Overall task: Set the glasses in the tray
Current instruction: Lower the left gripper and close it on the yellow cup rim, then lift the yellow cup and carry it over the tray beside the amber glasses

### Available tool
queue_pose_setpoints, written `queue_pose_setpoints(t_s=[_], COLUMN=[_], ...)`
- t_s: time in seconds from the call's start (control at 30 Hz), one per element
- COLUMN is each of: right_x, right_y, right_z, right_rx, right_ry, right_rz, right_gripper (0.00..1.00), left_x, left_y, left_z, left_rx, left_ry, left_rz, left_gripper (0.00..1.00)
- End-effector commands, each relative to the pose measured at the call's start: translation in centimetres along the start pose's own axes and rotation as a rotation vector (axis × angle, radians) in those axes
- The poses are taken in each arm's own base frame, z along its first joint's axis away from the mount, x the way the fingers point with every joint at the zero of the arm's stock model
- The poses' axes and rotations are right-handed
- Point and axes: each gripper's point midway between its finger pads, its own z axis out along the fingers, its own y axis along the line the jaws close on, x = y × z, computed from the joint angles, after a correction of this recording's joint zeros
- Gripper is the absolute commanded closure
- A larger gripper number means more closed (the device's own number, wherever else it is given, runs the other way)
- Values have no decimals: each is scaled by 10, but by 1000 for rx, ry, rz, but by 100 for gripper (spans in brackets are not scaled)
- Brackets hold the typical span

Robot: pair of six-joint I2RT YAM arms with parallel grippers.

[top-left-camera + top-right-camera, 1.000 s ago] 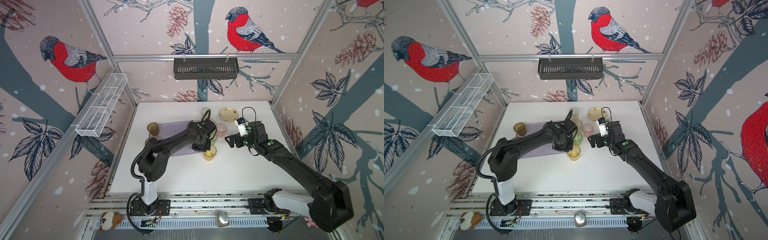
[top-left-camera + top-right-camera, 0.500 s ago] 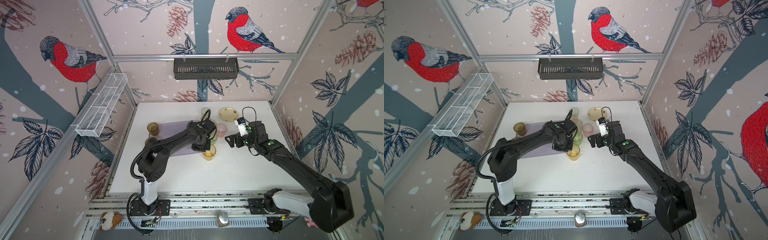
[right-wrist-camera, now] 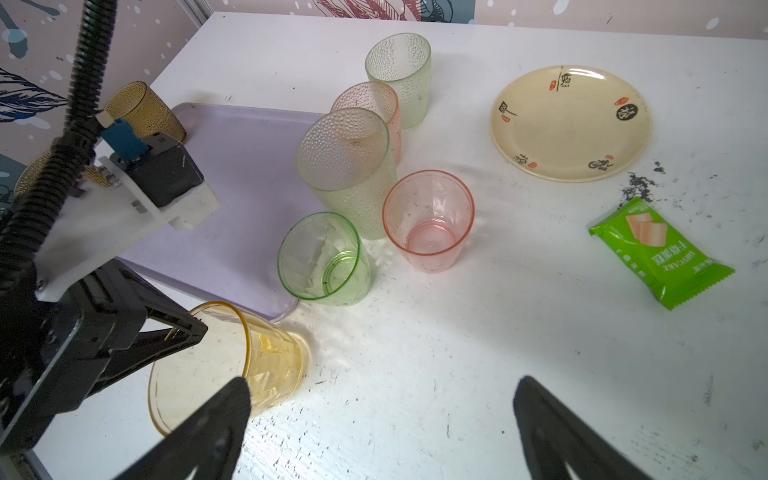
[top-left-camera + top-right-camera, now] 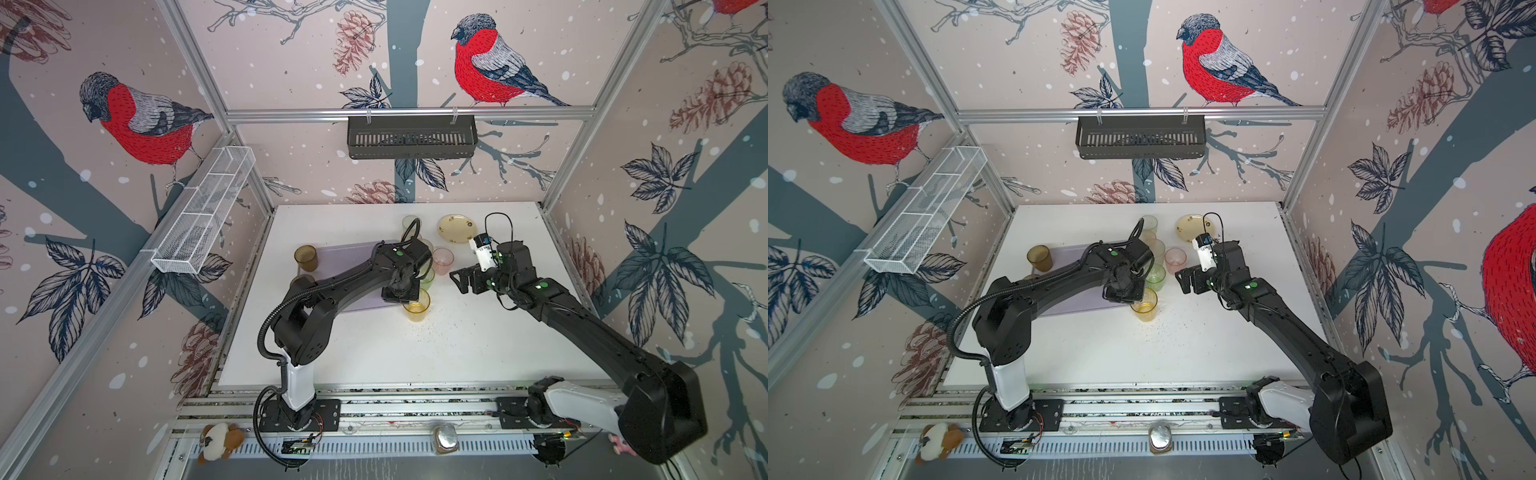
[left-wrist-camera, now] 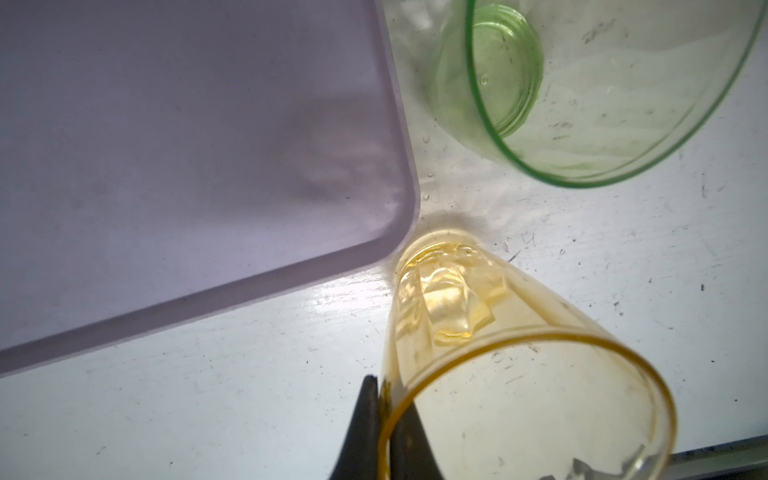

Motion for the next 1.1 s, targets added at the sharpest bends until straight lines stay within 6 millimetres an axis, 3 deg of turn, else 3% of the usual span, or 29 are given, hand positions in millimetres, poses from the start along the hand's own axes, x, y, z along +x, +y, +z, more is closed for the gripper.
queue_pose_setpoints(t_s=[0.0,0.4,0.77,1.07], right_x=[-6,-10,-19,-34], right_y=[0,1,16,39], right_z=[-1,-3,-8,-13], right_rx=[3,3,-66,-131], right_ry=[-16,-23,-55,-95], right_rz=[-5,-12,-40,-121], right_gripper=[0,1,0,0], left_x=[4,2,-11,-24], left_y=[6,16,39,62], left_z=[-8,-26,-45,-59], left_rx=[-28,-78,-86,-88], left_ry=[4,-14,-43,-78], left_rz=[4,-8,-62,-110], left_gripper=[97,100,100,100])
